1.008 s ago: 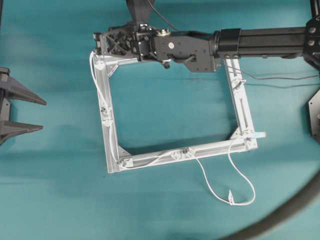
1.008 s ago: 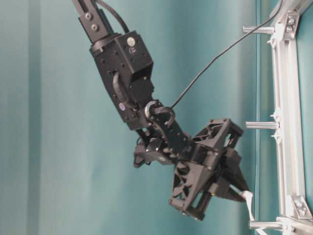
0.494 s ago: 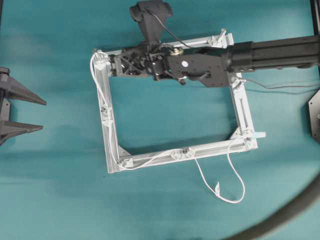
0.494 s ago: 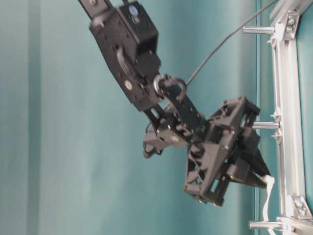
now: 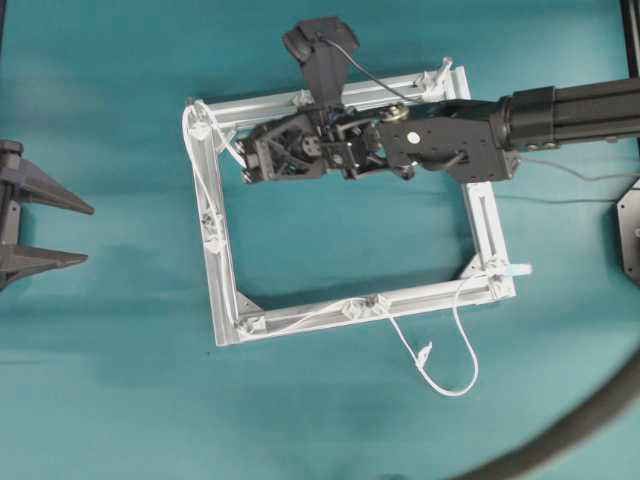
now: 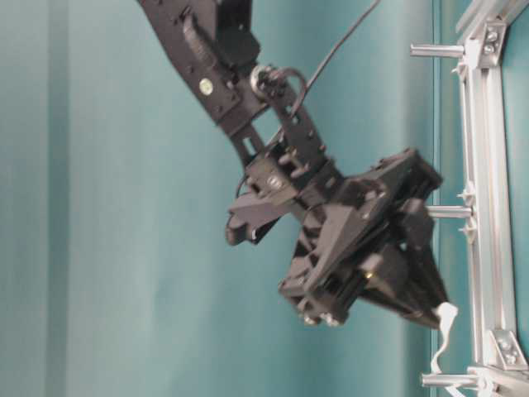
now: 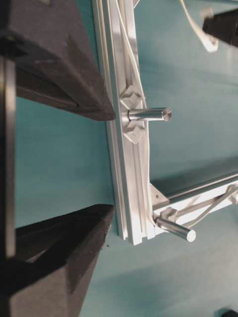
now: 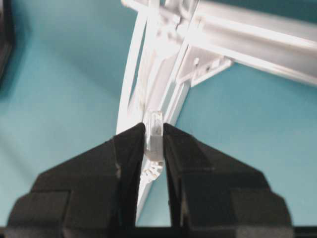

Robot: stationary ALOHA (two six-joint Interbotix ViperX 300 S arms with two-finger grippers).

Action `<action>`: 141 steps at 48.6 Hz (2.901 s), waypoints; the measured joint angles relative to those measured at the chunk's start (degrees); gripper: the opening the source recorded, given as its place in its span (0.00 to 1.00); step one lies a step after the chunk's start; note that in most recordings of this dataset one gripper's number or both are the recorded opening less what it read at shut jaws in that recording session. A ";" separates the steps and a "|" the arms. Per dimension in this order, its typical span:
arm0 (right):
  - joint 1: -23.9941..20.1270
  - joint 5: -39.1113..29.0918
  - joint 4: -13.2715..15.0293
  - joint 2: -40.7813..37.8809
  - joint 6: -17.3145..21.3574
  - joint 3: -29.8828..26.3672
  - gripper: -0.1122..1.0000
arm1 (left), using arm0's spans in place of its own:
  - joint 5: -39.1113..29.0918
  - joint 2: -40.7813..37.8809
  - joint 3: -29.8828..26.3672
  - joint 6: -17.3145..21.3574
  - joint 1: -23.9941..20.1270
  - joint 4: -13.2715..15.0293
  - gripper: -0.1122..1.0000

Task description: Move the cable alternately left and right between 8 pins so it hooks onto each one.

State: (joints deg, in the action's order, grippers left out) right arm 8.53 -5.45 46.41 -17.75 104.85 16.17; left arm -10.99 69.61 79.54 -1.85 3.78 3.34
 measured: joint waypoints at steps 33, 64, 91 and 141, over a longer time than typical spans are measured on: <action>0.00 11.25 0.79 5.54 -3.16 11.25 0.23 | -0.09 0.00 0.00 0.00 0.00 -0.09 0.75; 0.44 25.40 6.06 4.83 -8.00 11.78 0.23 | 0.00 0.00 0.00 0.00 0.00 0.00 0.75; 1.58 0.88 7.38 16.35 -2.99 22.59 0.23 | 0.00 0.00 0.00 0.00 0.00 -0.09 0.75; 5.62 -37.27 16.44 27.25 -19.07 27.60 0.23 | 0.00 0.00 0.00 0.00 0.00 -0.09 0.75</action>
State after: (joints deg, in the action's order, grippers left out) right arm 14.15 -42.71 62.84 9.49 85.78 43.77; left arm -10.99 69.61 79.54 -1.85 3.78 3.25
